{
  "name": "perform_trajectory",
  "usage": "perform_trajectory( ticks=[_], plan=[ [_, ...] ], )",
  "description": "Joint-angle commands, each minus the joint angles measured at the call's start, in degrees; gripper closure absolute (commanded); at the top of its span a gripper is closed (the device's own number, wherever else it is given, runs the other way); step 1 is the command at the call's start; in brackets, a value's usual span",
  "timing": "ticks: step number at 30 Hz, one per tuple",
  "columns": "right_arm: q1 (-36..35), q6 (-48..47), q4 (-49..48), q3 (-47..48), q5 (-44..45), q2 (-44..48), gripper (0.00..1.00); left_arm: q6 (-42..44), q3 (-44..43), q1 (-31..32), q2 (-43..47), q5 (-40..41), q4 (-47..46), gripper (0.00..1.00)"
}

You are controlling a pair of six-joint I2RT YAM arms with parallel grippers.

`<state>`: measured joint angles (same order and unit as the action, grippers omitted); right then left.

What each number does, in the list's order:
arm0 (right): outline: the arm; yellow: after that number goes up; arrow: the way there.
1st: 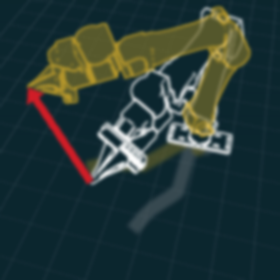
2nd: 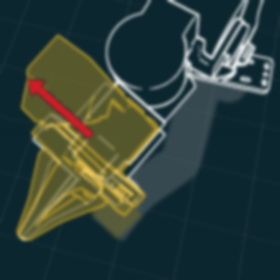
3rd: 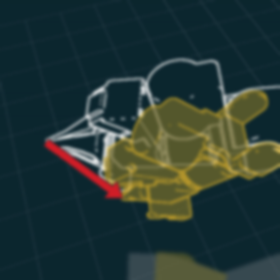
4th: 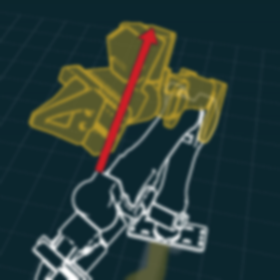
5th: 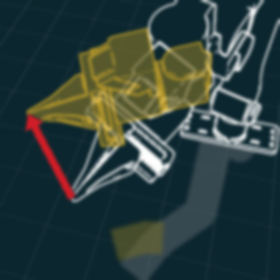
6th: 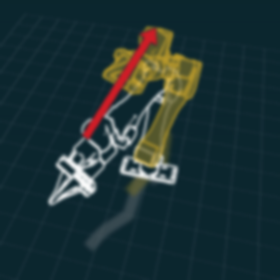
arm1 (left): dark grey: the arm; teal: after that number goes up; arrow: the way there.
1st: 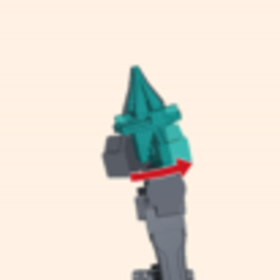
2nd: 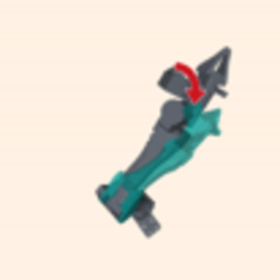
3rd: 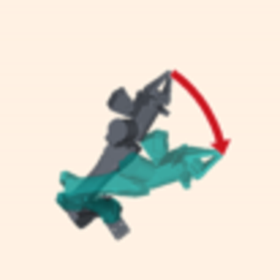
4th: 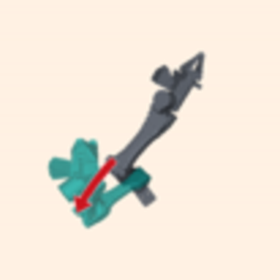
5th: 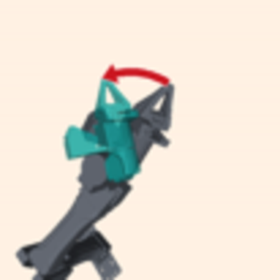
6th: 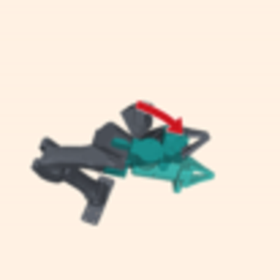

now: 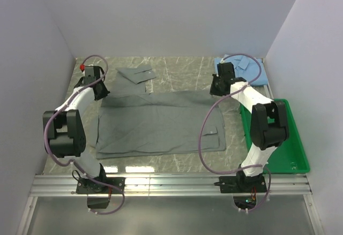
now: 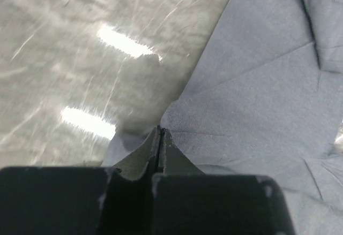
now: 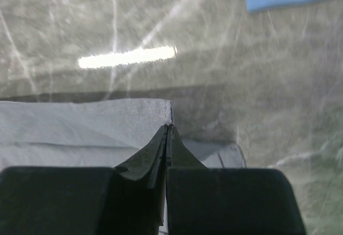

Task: Fold and stack the long sleeve shirts
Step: Fold the shirt

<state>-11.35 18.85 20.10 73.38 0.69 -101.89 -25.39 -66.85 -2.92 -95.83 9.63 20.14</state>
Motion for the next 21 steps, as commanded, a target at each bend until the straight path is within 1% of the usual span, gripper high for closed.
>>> perform_trajectory(
  ticks=[1, 5, 9, 16, 21],
  plan=[
    [0.98, 2.85, -5.32, -4.81, 1.51, 4.85, 1.00, -2.65, 2.77, 0.11, 5.30, 3.55, -2.38, 0.99],
    [1.60, 4.87, -7.79, -8.78, 0.37, 7.05, 1.00, -3.09, 6.73, 0.19, 9.34, 2.59, -2.74, 1.00],
    [2.12, 6.19, -9.28, -12.46, -0.07, 8.98, 1.00, -3.18, 9.71, 0.19, 11.45, 2.76, -2.04, 1.00],
    [2.92, 6.55, -9.46, -16.07, 0.19, 11.80, 1.00, -4.49, 14.37, 0.19, 14.70, 5.22, -0.46, 0.99],
    [2.92, 7.25, -9.73, -18.89, -0.43, 12.94, 1.00, -5.73, 16.48, 0.19, 15.59, 5.14, 1.30, 0.99]
  ],
)
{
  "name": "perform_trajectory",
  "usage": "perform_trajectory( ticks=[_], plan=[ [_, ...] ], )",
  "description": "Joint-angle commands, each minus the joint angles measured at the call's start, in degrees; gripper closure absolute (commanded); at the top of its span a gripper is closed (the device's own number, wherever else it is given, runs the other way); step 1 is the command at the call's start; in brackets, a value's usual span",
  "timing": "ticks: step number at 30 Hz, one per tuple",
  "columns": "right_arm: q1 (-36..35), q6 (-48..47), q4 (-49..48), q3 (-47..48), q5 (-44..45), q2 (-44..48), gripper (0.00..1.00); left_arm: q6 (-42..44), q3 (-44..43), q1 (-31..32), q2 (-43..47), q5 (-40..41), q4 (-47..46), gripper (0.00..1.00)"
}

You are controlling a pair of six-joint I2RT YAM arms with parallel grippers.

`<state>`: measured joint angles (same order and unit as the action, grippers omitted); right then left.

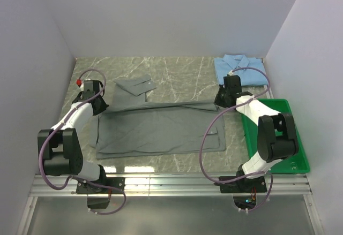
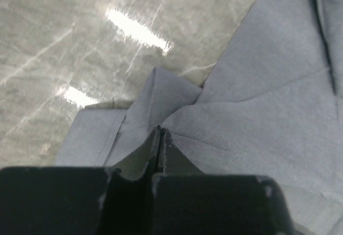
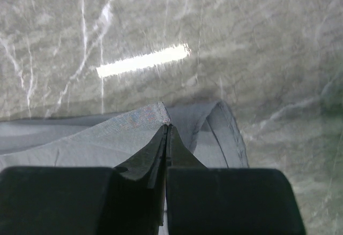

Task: Fold and stack the long sleeve shirts
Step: Fold the shirt

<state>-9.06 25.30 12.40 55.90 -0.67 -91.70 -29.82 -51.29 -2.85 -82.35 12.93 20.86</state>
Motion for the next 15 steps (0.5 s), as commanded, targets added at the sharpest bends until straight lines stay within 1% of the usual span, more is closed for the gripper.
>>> perform_trajectory(
  ticks=[1, 5, 10, 13, 14, 15],
  plan=[
    [0.62, 0.98, -1.95, -2.28, 0.84, 2.84, 1.00, -1.46, 1.71, 0.04, 2.28, 1.92, 0.93, 0.99],
    [0.54, 0.98, -2.30, -4.48, -1.88, 4.25, 1.00, -2.34, 3.30, 0.13, 2.89, 3.33, 1.46, 1.00],
    [0.53, 1.41, -0.36, -6.50, -4.42, 4.86, 0.94, -3.31, 3.30, 0.04, 2.37, 5.79, 3.04, 1.00],
    [0.53, 2.65, -0.19, -8.52, -4.52, 6.09, 0.86, -4.19, 2.95, -0.05, 1.58, 7.28, 3.83, 0.99],
    [0.53, 2.56, -0.36, -9.05, -5.04, 6.97, 0.77, -4.36, 2.77, -0.14, 1.23, 7.46, 4.01, 0.99],
    [0.62, 2.39, -0.54, -9.92, -5.57, 7.41, 0.75, -4.63, 2.77, -0.05, 1.22, 7.81, 4.18, 0.99]
  ],
)
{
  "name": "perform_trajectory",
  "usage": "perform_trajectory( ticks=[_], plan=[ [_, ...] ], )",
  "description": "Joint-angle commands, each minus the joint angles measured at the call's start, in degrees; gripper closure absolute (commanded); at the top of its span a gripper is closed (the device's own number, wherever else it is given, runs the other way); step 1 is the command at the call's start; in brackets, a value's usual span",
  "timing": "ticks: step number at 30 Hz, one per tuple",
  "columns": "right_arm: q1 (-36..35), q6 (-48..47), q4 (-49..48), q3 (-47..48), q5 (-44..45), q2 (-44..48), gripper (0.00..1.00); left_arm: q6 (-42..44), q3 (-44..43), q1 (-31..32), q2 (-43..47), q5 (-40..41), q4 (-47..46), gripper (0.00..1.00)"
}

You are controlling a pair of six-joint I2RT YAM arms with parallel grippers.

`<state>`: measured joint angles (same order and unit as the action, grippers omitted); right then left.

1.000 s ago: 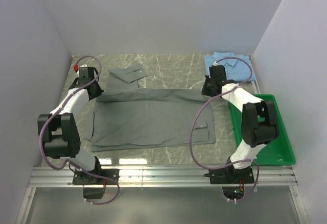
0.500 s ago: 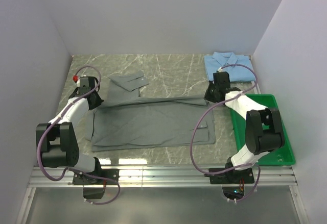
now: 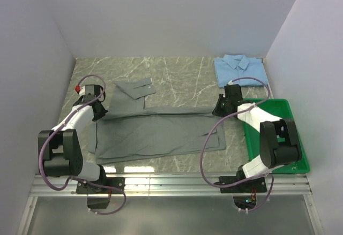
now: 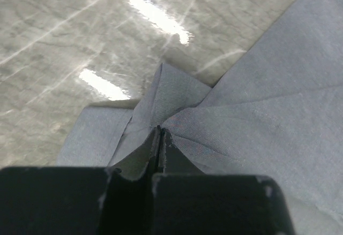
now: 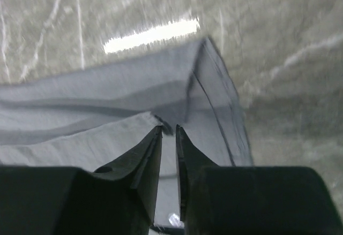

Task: Fold and stack the long sleeve shirts
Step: Fold the shirt

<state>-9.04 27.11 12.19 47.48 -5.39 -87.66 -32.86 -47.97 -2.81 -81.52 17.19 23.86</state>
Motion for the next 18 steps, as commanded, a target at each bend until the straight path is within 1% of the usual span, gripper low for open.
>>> perform_trajectory(
  ticks=[1, 4, 7, 15, 17, 18],
  plan=[
    [0.60, 0.14, -0.06, -1.52, -1.46, 3.63, 0.74, -1.68, -0.55, -0.09, 0.48, 3.64, 1.19, 1.00],
    [0.25, -0.57, 1.26, -2.13, -2.61, 4.77, 0.73, -1.42, -0.20, -0.09, 1.01, 3.11, 0.75, 1.00],
    [-0.10, 0.83, 1.44, -3.62, -2.52, 7.23, 0.73, -0.89, -0.11, -0.09, 1.27, 1.80, 1.19, 0.99],
    [-0.19, 1.54, -2.33, -4.50, -2.34, 16.81, 0.72, -0.98, 0.33, -0.18, 2.50, 2.49, 1.81, 0.99],
    [-0.63, 1.10, -4.27, -4.50, -3.22, 18.57, 0.70, -1.41, 0.07, -0.09, 2.59, 3.11, 2.68, 0.96],
    [-0.89, 0.93, -5.06, -3.64, -3.40, 18.40, 0.69, -1.85, -0.20, -0.09, 2.59, 3.98, 3.21, 0.91]
  ],
)
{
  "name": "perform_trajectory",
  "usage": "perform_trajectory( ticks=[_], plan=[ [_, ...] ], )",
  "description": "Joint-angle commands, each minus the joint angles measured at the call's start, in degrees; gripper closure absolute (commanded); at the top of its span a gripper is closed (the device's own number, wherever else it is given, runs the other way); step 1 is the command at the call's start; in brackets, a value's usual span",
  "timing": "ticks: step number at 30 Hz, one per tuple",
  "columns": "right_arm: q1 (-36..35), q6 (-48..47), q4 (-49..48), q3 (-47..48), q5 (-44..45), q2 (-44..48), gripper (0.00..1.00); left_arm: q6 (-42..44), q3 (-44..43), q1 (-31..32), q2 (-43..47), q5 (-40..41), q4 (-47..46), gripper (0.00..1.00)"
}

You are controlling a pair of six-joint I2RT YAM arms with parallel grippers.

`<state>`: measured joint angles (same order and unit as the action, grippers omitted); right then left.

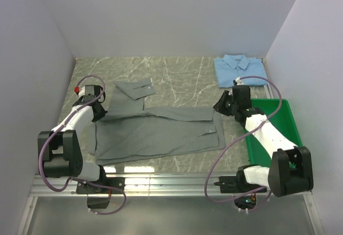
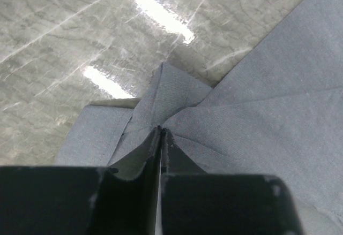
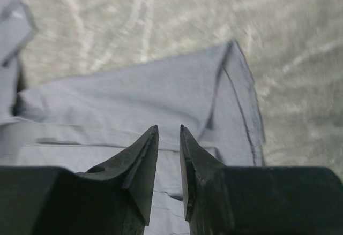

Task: Fold and stack the long sleeve shirts
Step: Fold the shirt

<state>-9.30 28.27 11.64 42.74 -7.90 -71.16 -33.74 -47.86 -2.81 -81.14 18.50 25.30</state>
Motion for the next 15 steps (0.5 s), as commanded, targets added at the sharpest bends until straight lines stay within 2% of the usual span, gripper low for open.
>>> perform_trajectory(
  ticks=[1, 8, 9, 11, 15],
  plan=[
    [-1.15, -0.06, -4.17, 2.07, -1.32, 0.16, 0.68, -1.24, -0.48, -0.09, 2.48, 2.94, 2.55, 0.88],
    [-6.95, -0.85, 2.42, 10.95, -1.50, -16.02, 0.63, -2.12, -1.54, -0.18, 6.08, 4.61, 5.02, 0.55],
    [-7.66, -1.11, 3.29, 11.92, -1.68, -17.42, 0.61, -2.12, -2.06, -0.27, 6.52, 4.70, 5.28, 0.45],
    [-8.54, -0.85, 3.83, 12.02, -2.55, -20.94, 0.61, -2.04, -2.94, -0.27, 7.49, 4.26, 5.72, 0.34],
    [-8.81, -1.20, 5.67, 11.57, -3.61, -24.46, 0.59, -1.16, -5.22, -0.18, 7.93, 0.93, 4.76, 0.16]
  ],
)
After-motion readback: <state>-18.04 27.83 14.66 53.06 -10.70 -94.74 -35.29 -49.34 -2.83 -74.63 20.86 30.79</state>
